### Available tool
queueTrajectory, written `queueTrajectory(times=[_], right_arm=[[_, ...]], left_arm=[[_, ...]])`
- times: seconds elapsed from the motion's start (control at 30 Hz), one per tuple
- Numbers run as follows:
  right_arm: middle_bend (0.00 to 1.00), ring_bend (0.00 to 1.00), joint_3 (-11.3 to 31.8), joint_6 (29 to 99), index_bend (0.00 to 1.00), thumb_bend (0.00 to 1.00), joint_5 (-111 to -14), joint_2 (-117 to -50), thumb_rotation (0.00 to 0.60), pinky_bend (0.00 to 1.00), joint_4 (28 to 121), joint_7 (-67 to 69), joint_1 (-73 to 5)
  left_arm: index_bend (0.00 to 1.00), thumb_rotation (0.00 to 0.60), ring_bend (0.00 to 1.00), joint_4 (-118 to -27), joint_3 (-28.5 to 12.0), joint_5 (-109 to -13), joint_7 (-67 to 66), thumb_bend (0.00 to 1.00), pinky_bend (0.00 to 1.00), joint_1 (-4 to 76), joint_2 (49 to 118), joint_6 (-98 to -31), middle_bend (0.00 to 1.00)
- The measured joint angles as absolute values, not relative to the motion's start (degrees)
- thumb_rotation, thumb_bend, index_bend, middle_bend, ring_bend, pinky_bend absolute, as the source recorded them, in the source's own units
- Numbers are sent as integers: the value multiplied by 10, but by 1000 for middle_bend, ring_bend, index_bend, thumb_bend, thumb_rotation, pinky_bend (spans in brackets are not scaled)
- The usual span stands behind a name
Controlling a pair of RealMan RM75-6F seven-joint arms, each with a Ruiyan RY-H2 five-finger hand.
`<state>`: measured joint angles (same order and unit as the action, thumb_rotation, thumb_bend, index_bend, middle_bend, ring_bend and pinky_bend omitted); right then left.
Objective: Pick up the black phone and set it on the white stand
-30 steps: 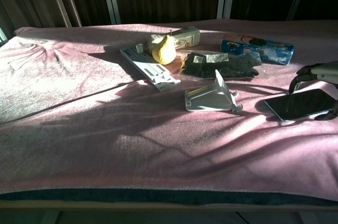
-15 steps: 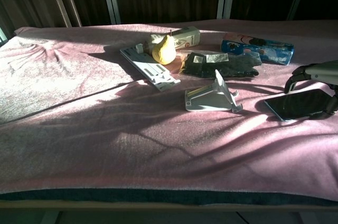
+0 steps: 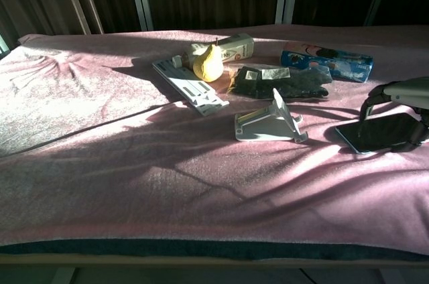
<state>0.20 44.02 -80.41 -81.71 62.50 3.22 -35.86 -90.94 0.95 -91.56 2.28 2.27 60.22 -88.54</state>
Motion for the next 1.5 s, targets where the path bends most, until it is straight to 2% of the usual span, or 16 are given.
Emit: queueTrajectory(times=[0.43,0.63,1.03,1.13,1.27,1.5], right_arm=[[351,141,1,435,579,342,-805,-816,600,122,631,26,-361],[370,150,1,457,647,343,-812,-806,600,122,647,3,-357],[397,172,-1,521,687,344,-826,-792,600,130,693,-79,-337],[432,206,-2,523,731,344,-831,-796,600,145,694,-84,-337],[536,328,-3,513,846,344,-829,-808,600,180,682,-87,-339],[657,458,-1,515,969,352,-829,-824,600,278,661,-68,-339]], left_arm=[[0,600,1,-908,9,-916,26,369,123,23,602,-885,0],[0,600,1,-907,9,-917,28,369,122,23,602,-887,0],[0,600,1,-906,9,-919,32,368,122,21,601,-890,0],[0,600,1,-906,9,-919,31,369,122,21,601,-891,0],[0,600,1,-906,9,-919,32,369,122,20,601,-893,0],[0,600,1,-905,8,-918,35,368,123,20,600,-894,0]])
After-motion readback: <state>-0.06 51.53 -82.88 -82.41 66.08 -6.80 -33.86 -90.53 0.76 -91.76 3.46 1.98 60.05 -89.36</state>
